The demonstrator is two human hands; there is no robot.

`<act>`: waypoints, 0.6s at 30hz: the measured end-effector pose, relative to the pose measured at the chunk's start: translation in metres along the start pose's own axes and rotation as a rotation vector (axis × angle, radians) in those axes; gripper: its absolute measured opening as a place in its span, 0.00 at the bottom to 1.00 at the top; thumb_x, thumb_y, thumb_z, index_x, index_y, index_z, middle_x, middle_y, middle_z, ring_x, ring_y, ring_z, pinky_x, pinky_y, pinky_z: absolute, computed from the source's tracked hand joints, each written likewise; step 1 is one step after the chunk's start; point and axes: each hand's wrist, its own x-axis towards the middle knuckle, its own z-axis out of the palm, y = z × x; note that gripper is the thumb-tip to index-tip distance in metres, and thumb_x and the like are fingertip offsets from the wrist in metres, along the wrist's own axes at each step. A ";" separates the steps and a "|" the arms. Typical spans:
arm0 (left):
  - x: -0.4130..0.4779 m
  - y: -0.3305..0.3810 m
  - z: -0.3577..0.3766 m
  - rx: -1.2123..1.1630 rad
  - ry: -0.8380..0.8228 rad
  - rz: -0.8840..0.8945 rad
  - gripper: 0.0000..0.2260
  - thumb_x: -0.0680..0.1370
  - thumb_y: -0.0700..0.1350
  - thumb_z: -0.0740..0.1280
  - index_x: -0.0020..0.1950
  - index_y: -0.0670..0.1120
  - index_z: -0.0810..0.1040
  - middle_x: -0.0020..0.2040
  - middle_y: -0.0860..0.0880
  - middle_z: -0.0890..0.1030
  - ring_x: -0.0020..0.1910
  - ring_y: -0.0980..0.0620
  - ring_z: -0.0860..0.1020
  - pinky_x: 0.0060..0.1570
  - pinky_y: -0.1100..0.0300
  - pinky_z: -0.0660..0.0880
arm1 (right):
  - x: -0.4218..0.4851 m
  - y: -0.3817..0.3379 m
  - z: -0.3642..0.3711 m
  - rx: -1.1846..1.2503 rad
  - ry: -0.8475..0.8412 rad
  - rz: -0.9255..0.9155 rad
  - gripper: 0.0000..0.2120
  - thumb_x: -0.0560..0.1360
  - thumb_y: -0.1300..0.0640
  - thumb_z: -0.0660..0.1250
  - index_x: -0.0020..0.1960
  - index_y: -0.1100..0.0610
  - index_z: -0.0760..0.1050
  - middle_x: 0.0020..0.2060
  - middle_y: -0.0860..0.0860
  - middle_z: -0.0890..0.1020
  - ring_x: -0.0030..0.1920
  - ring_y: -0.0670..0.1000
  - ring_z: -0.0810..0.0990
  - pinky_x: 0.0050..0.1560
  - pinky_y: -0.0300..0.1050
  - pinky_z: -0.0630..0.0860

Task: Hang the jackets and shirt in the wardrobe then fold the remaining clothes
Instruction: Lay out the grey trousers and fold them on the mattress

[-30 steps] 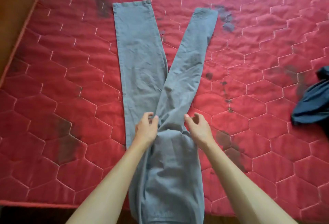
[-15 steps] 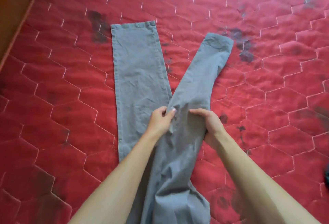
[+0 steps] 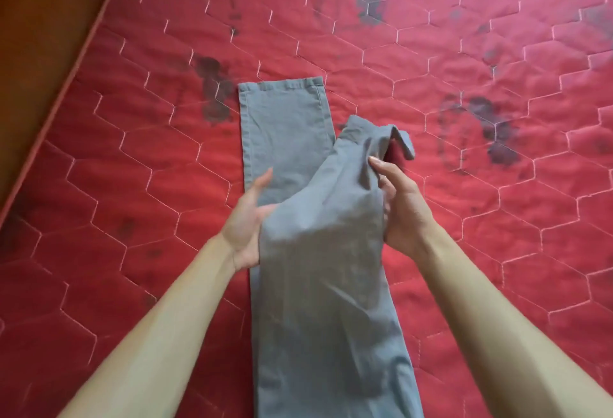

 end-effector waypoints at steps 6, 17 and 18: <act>0.025 0.059 0.019 -0.059 0.042 0.239 0.20 0.78 0.53 0.64 0.64 0.42 0.80 0.59 0.41 0.81 0.58 0.43 0.80 0.63 0.48 0.75 | 0.043 -0.044 0.032 -0.313 0.092 -0.060 0.13 0.70 0.56 0.71 0.53 0.60 0.82 0.46 0.55 0.86 0.41 0.52 0.85 0.42 0.41 0.81; 0.048 0.175 -0.025 0.081 0.228 0.591 0.13 0.79 0.34 0.63 0.64 0.39 0.77 0.53 0.42 0.84 0.45 0.48 0.84 0.46 0.54 0.82 | 0.138 -0.089 0.113 -0.318 -0.021 -0.310 0.20 0.71 0.72 0.66 0.61 0.60 0.79 0.50 0.60 0.85 0.42 0.57 0.84 0.45 0.55 0.83; 0.058 0.178 -0.034 0.133 0.321 0.612 0.17 0.79 0.33 0.64 0.68 0.39 0.75 0.56 0.41 0.83 0.46 0.48 0.84 0.45 0.55 0.82 | 0.151 -0.088 0.112 -0.367 0.032 -0.352 0.20 0.71 0.72 0.67 0.60 0.58 0.79 0.51 0.59 0.85 0.43 0.56 0.85 0.46 0.56 0.83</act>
